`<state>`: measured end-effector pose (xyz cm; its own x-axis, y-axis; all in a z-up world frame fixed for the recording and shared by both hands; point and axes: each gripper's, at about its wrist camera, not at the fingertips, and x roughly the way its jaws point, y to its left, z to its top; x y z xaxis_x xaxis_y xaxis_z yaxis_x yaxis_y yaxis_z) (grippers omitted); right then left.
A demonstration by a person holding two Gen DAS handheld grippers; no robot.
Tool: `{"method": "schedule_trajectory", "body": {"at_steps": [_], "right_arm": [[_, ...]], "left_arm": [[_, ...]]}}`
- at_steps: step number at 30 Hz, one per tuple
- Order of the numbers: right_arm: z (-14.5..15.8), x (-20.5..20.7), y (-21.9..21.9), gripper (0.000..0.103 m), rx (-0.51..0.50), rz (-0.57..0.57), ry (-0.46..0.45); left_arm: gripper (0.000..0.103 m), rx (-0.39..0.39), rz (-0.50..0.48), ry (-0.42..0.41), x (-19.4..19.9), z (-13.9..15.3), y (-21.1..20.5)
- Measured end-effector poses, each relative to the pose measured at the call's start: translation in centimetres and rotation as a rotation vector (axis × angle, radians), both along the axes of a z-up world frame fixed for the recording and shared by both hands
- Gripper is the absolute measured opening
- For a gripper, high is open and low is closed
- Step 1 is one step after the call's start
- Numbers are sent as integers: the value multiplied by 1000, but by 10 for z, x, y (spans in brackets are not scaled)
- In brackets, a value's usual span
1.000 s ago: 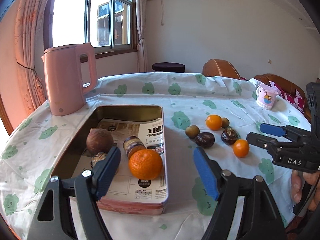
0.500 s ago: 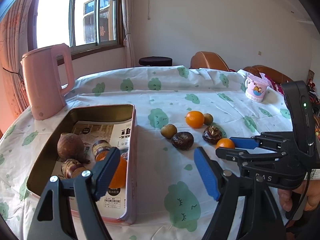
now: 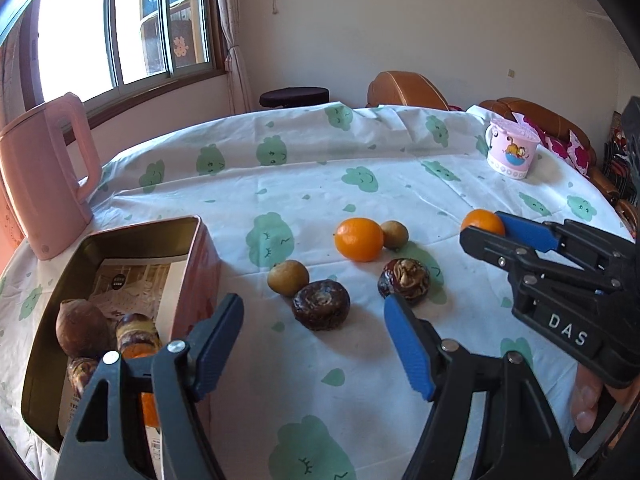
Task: Organize fruits
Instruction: 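Grasp the dark round fruit with the left tool while the right tool holds the tangerine, then lift the dark fruit with the left tool while the right tool lifts the tangerine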
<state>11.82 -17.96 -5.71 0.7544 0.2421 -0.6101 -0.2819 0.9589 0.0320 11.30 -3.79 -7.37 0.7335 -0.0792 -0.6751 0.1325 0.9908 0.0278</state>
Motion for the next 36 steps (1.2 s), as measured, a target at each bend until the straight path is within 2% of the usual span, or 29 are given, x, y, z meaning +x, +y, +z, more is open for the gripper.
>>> {"method": "schedule_trajectory", "body": {"at_steps": [1, 6, 8, 10, 22, 36], "right_arm": [[-1, 1, -2, 37, 3, -8, 0], [-1, 3, -7, 37, 18, -11, -4], [-1, 2, -5, 37, 16, -3, -4], [-3, 3, -3, 37, 13, 4, 3], [-1, -1, -11, 37, 96, 50, -7], [5, -9, -12, 37, 102, 64, -63]], "left_arm": [[63, -5, -5, 20, 5, -3, -1], [44, -18, -5, 112, 25, -19, -5], [44, -26, -5, 119, 28, -20, -5], [39, -28, 3, 132, 32, -22, -5], [38, -70, 16, 28, 18, -7, 4], [38, -94, 24, -61, 6, 4, 10]]}}
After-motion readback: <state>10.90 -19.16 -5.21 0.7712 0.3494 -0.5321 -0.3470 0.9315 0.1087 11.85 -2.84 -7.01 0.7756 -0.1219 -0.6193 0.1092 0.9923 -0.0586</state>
